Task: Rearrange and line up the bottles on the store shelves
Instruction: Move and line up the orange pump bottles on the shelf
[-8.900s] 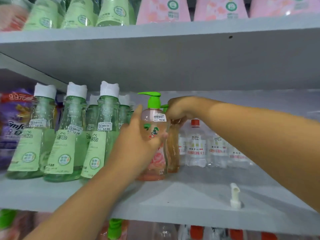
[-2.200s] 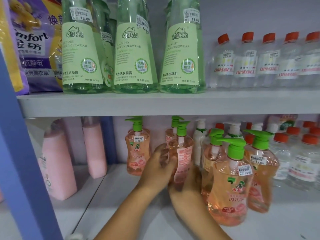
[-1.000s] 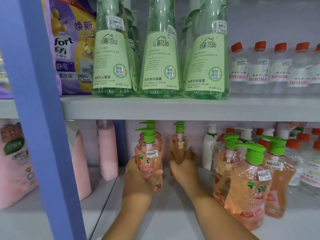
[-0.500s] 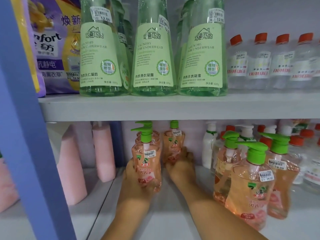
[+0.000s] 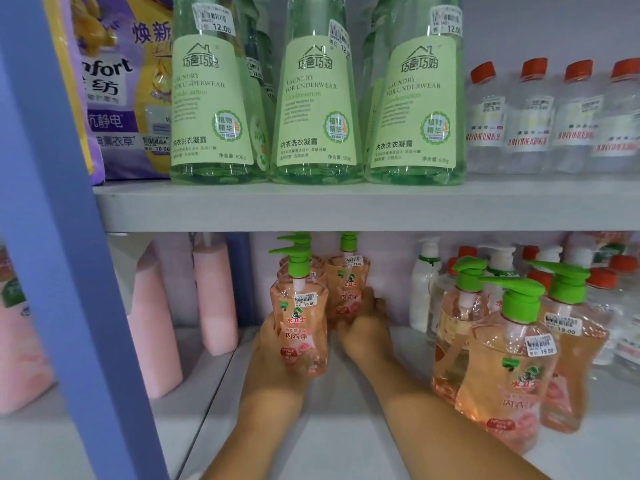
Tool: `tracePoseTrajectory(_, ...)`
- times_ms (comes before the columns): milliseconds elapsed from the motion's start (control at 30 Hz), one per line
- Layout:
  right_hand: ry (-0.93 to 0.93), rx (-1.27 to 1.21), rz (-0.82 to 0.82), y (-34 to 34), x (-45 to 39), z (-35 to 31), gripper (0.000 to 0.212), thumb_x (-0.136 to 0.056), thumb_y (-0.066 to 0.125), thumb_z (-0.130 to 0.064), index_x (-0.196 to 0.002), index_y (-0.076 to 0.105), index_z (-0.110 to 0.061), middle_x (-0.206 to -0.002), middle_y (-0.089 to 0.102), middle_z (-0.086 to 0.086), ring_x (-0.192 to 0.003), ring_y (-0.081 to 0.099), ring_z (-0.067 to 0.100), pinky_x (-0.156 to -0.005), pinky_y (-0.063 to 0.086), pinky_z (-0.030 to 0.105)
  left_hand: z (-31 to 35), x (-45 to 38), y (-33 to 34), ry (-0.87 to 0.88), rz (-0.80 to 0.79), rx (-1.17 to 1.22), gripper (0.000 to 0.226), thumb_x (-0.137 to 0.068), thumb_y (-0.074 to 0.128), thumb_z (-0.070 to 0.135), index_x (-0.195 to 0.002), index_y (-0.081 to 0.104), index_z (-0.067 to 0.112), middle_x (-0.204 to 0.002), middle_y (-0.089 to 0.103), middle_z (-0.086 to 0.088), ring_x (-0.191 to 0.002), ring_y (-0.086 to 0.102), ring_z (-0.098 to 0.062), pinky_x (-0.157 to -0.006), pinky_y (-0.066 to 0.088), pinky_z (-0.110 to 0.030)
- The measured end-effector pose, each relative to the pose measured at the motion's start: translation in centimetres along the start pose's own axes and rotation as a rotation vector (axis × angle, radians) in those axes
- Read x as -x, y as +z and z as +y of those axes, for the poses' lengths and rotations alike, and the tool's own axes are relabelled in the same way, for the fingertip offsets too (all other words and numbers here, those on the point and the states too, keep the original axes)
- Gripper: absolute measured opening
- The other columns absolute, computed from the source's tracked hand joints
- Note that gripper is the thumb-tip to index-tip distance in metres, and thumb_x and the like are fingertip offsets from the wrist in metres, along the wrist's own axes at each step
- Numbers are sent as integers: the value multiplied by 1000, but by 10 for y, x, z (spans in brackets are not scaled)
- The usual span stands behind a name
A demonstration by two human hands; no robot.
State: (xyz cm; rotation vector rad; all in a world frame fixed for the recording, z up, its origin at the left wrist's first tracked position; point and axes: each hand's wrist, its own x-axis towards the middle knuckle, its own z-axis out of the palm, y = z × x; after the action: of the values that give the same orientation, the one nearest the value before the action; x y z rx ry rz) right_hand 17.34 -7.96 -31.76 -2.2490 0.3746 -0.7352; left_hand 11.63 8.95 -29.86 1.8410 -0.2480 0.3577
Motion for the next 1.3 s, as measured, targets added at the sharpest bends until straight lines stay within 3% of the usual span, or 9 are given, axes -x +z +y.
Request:
tracePoseTrajectory(133,80,-38,-9,-11,9,-10,87,-86,64,-19,-156,18,2,-140,39,27,-129,43,43,-107,40,41,9,3,-2,4,11,4,30,-85,73,50,-107,68,31,-95,73,13,-80,68,4,-63,47,-6)
tracePoseTrajectory(333,-44,-219,-237,-86,68,-41,64,-69,47,-54,-129,57,-33,-119,64,-5,-111,61,14,-97,50,29,-1,0,1,-62,-35,-213,51,-73,64,49,-122,58,34,-109,66,14,-98,67,-13,-78,52,-30)
tracePoseTrajectory(467,-297,-355,171,-182,142,-22,23,-89,67,-22,-110,71,-31,-103,69,-14,-91,67,8,-78,49,15,27,33,14,141,289,-248,57,-72,64,39,-123,58,15,-116,56,-5,-105,55,-29,-89,50,-39)
tracePoseTrajectory(567,-288,-304,502,-229,162,14,22,-88,70,-28,-109,65,-32,-110,59,-13,-98,63,13,-80,53,25,60,65,49,309,239,-91,37,-79,72,18,-115,61,15,-111,53,3,-104,52,-18,-91,44,-29)
tracePoseTrajectory(700,0,-191,211,-226,149,51,81,-66,79,-64,-134,45,-37,-140,42,-10,-127,52,12,-101,51,36,88,66,108,12,-263,254,43,-89,72,8,-121,58,33,-119,67,9,-102,66,-1,-90,52,-19)
tracePoseTrajectory(833,26,-203,104,-214,139,59,87,-55,79,-61,-132,45,-36,-123,53,-19,-111,60,3,-90,54,38,96,41,130,-70,-570,372,49,-95,65,6,-135,56,32,-118,74,4,-106,71,-7,-88,57,-27)
tracePoseTrajectory(1000,14,-225,14,-224,139,60,85,-64,86,-39,-136,43,-43,-121,47,-35,-108,49,-20,-86,43,23,93,53,129,32,-512,263,45,-84,68,42,-126,57,50,-120,73,15,-110,69,-6,-94,57,-34)
tracePoseTrajectory(1167,15,-319,-157,-238,145,47,90,-66,88,-33,-128,32,-68,-121,54,-37,-103,57,-19,-80,42,4,73,63,94,159,-409,190,54,-103,57,31,-148,38,54,-142,58,24,-133,53,1,-110,43,-27)
tracePoseTrajectory(1300,-2,-375,-290,-219,148,29,77,-55,86,-42,-112,44,-72,-117,61,-32,-102,60,-17,-88,50,15,59,48,55,110,-351,147,55,-92,60,52,-145,47,49,-144,58,20,-138,49,-4,-118,38,-40)
